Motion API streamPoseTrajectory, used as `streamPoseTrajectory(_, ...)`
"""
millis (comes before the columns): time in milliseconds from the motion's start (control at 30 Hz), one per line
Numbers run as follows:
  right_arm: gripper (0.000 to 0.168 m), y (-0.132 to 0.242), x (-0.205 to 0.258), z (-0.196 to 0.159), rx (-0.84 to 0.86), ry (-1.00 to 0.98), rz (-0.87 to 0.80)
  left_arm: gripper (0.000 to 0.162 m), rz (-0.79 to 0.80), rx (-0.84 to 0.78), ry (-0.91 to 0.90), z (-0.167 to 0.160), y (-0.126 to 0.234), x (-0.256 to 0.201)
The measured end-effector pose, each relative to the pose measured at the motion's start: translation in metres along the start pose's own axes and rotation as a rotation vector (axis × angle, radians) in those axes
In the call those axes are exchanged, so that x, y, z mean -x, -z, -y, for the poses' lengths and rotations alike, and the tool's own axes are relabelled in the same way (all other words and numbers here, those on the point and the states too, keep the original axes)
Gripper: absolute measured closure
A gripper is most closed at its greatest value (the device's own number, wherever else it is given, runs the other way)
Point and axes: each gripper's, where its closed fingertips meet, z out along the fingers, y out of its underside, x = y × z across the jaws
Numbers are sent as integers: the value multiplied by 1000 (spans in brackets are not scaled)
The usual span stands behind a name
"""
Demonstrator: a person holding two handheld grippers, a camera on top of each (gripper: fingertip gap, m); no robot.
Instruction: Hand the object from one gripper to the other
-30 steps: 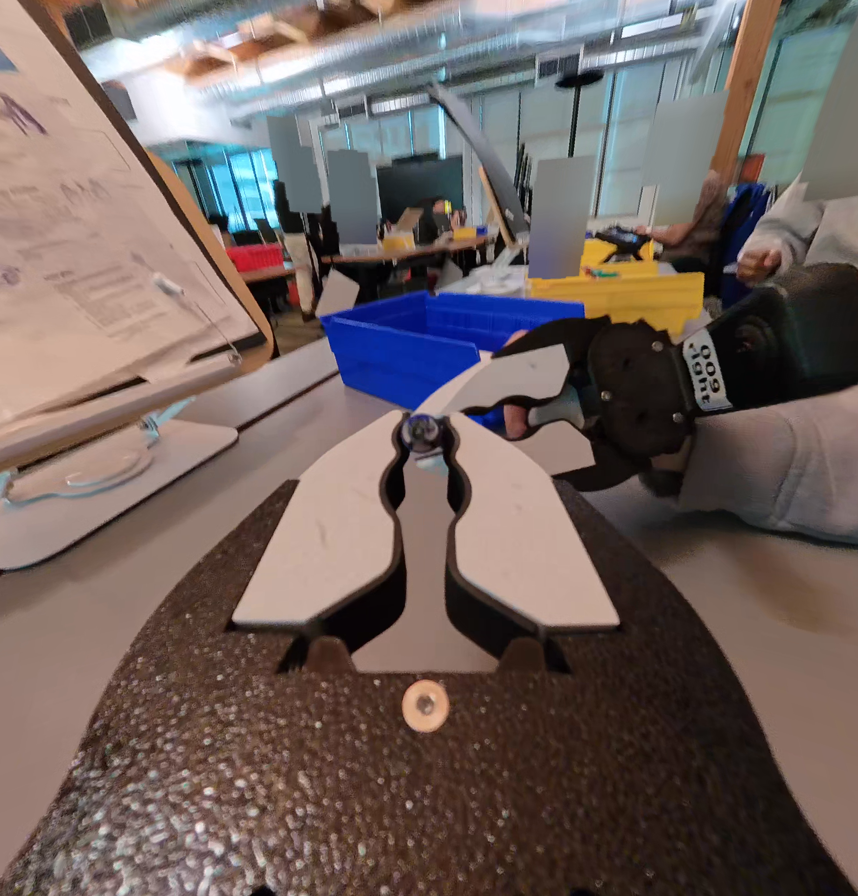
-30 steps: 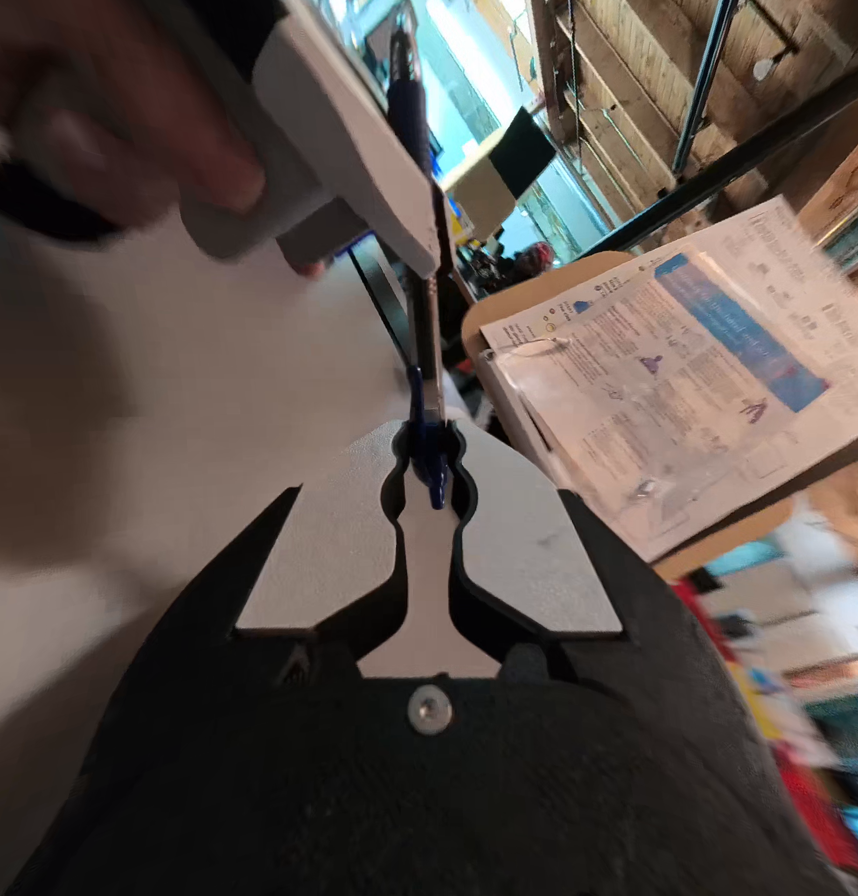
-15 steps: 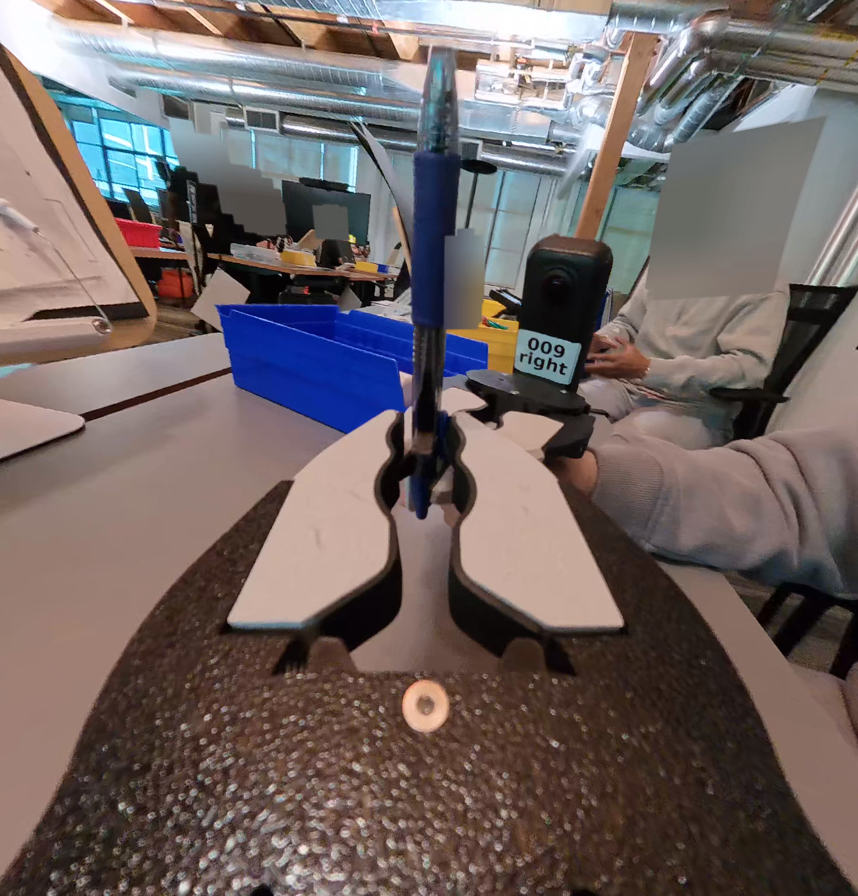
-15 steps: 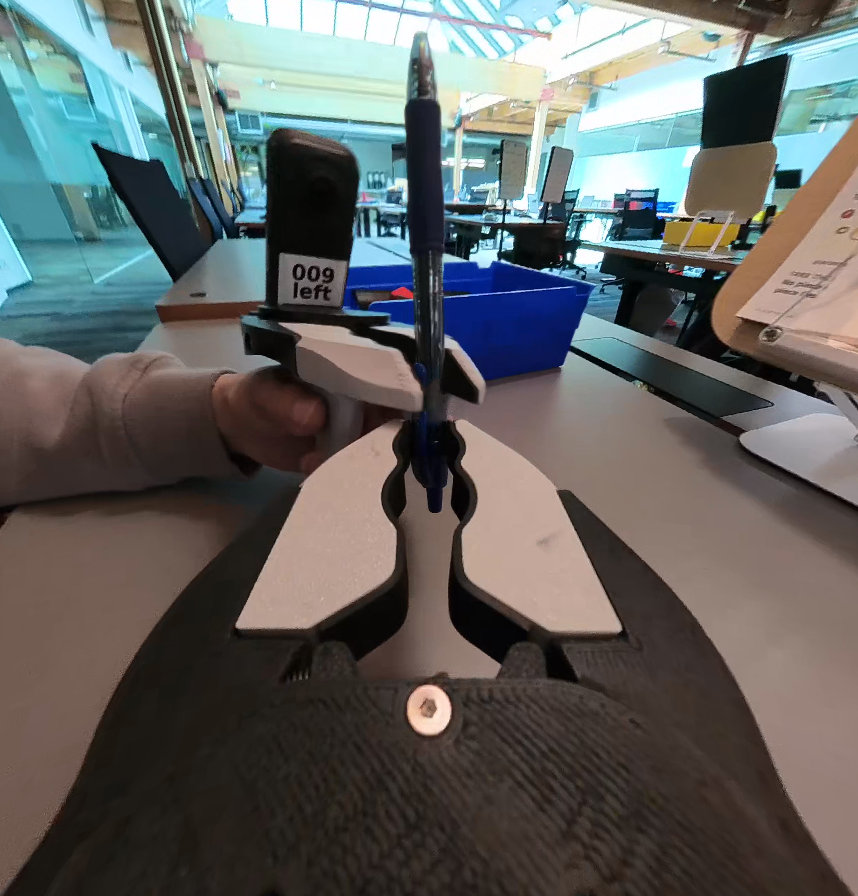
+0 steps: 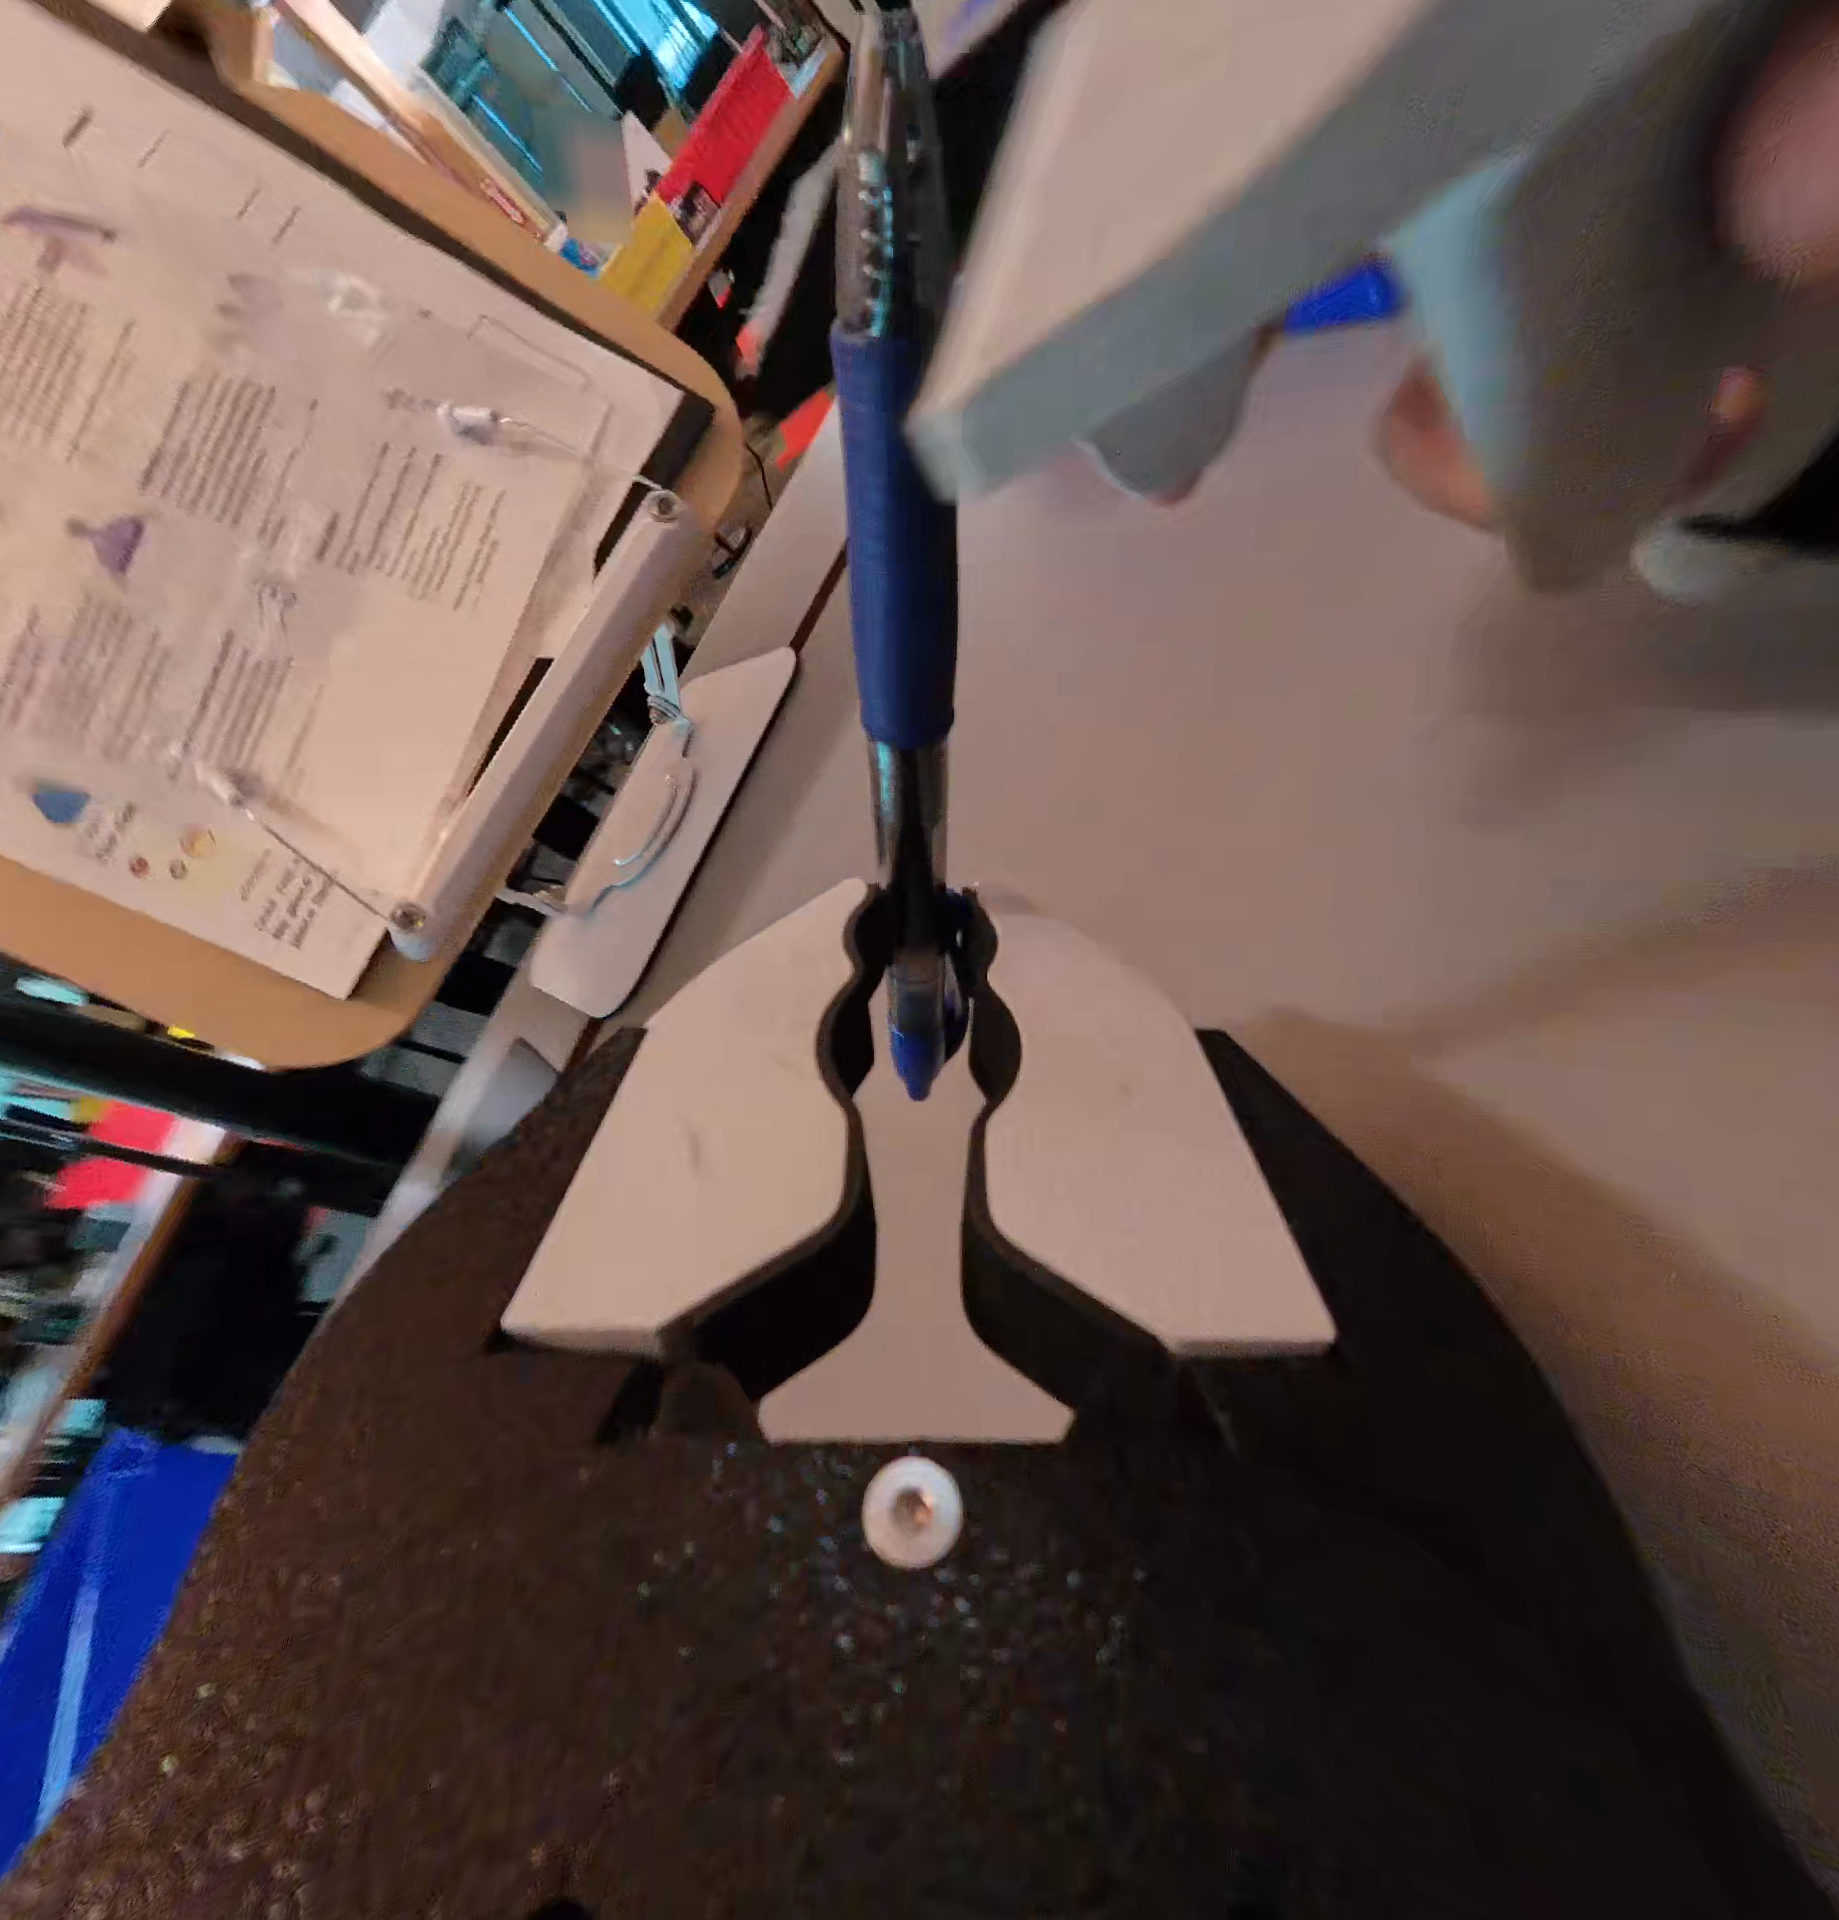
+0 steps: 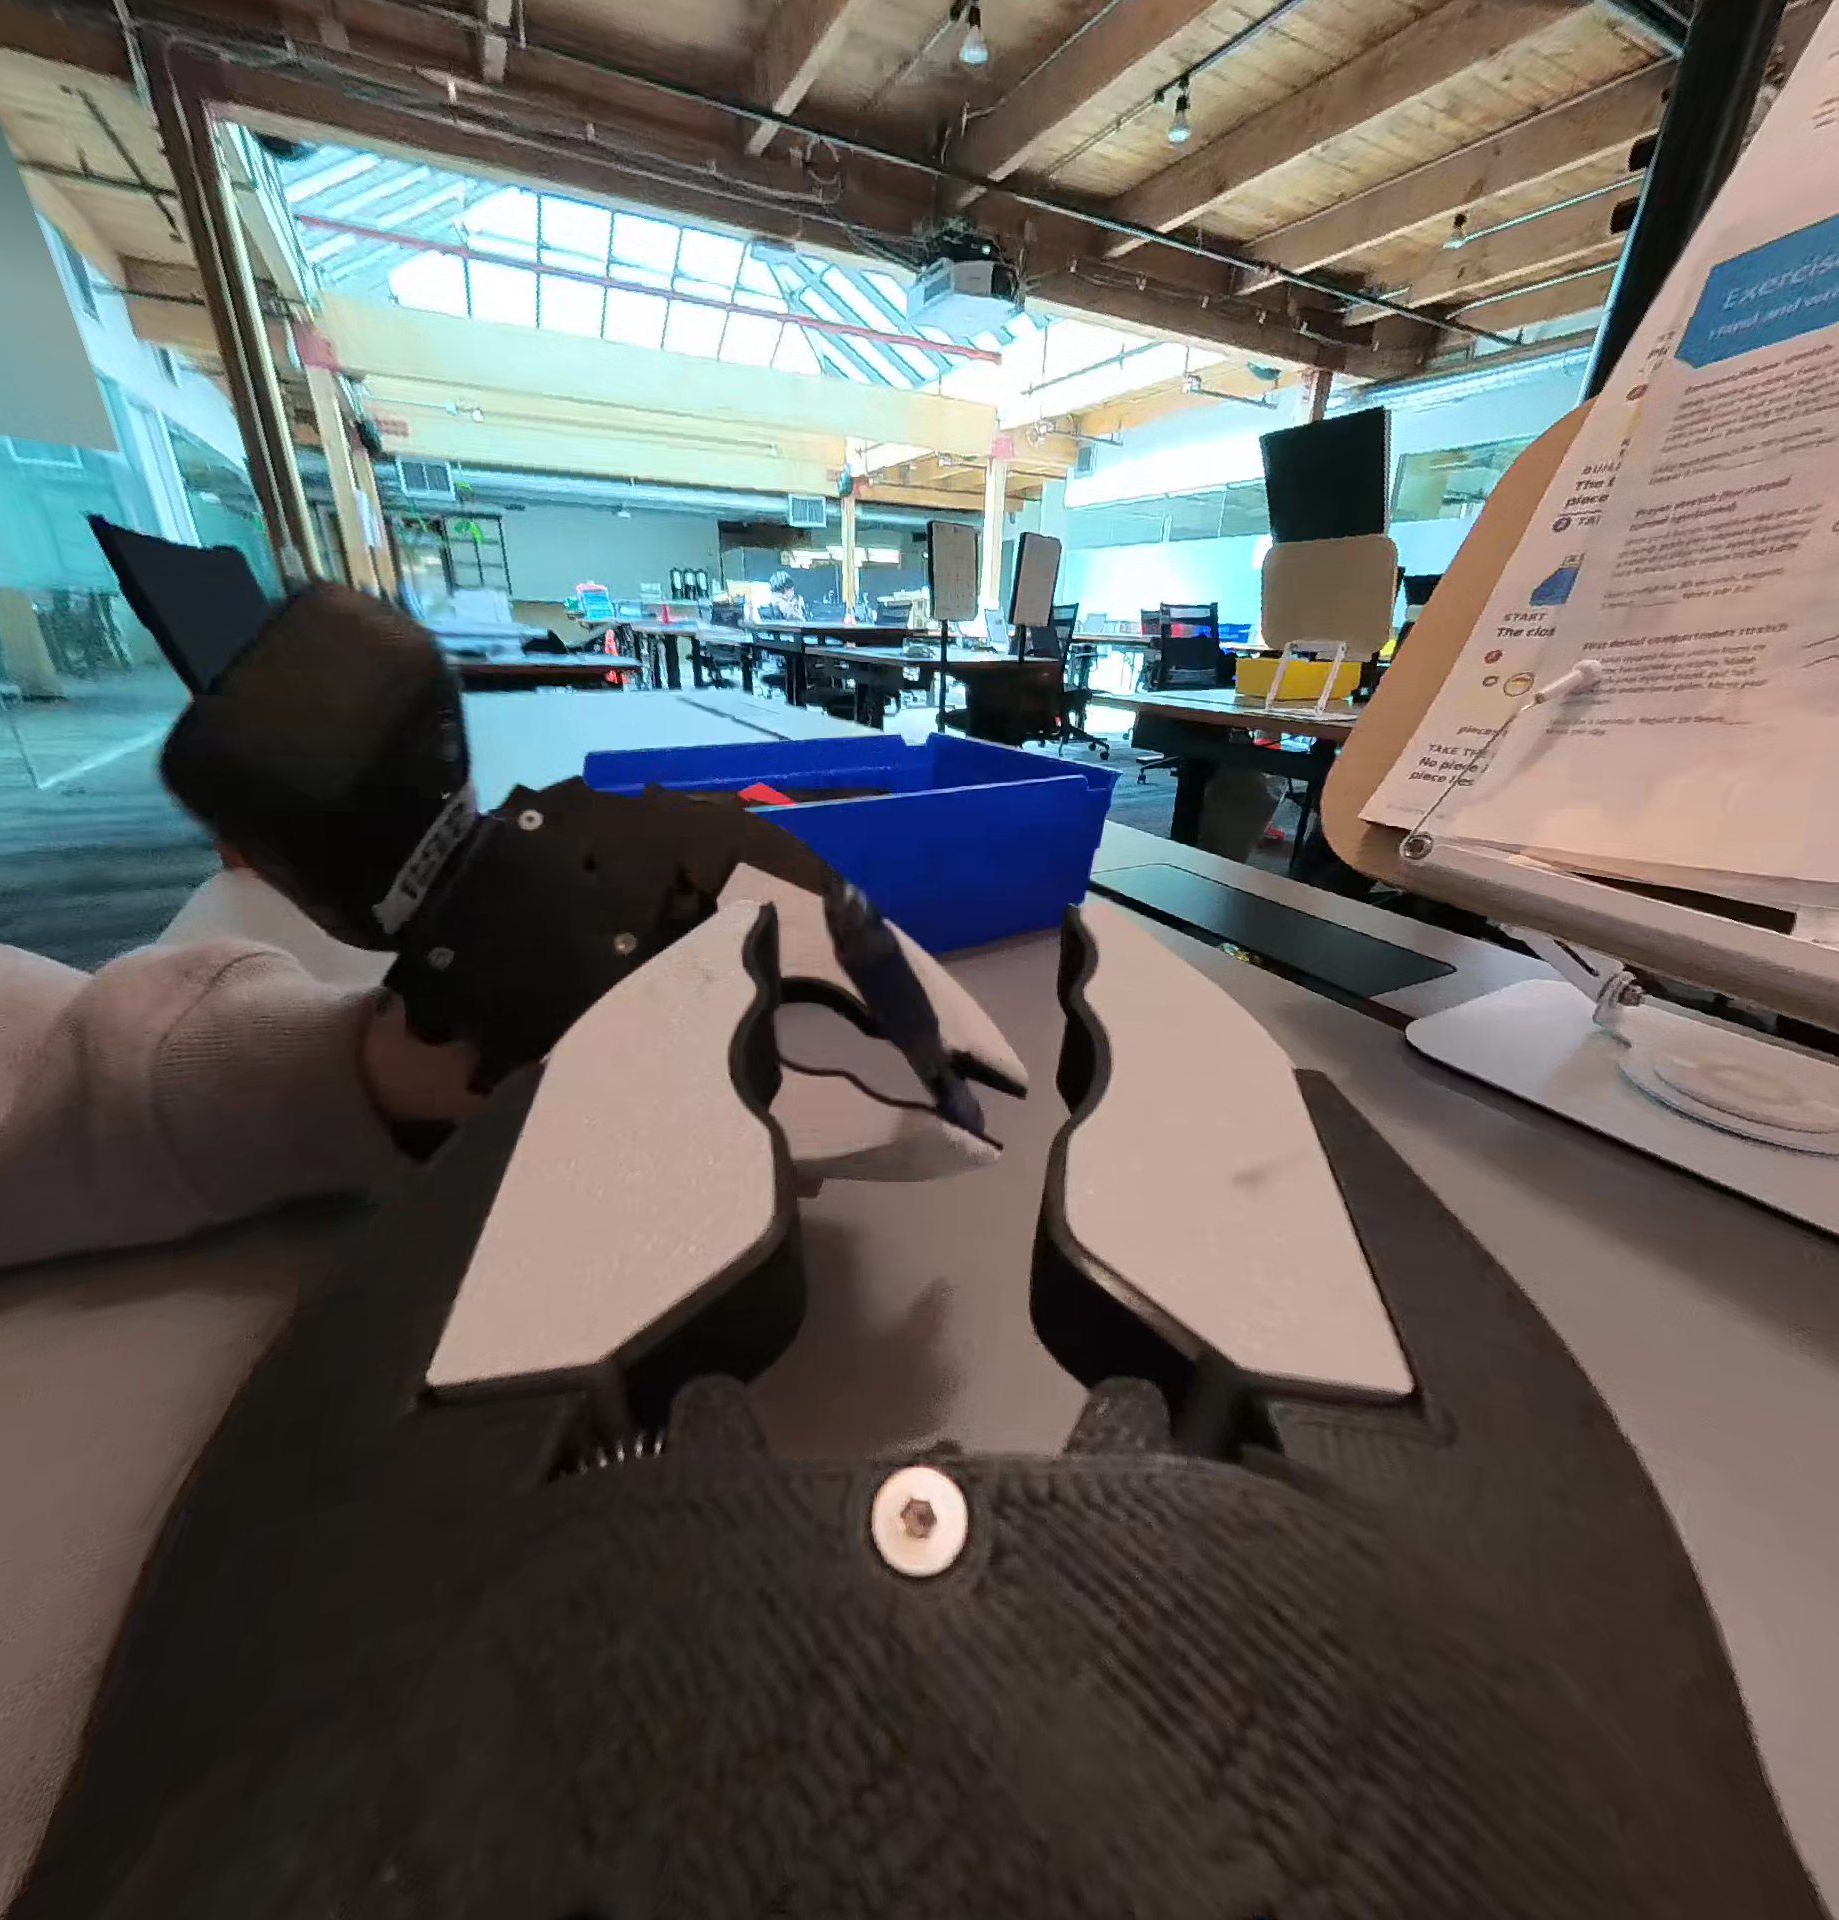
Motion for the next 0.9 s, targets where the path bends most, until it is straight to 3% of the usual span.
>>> streamPoseTrajectory(133, 157, 0, 5, -9, 64, 70, 38, 149, 12, 21, -71, 3, -2, -7)
streamPoseTrajectory(433, 157, 2, 0, -15, 129, 147, 10, 148, 97, 32, -136, 0, 1, 8)
streamPoseTrajectory(600, 157, 4, -5, 2, 64, 111, -15, 147, 147, -47, -53, 10, 5, 16)
streamPoseTrajectory(700, 157, 18, -25, 25, -59, 95, -121, 122, 183, -34, -12, 3, 4, 23)
streamPoseTrajectory(767, 157, 38, -47, 50, -165, 147, -258, 119, 188, -21, 8, -3, 2, 25)
streamPoseTrajectory(900, 157, 120, -109, 104, -191, 530, -788, 123, 179, -8, 17, -9, -1, 23)
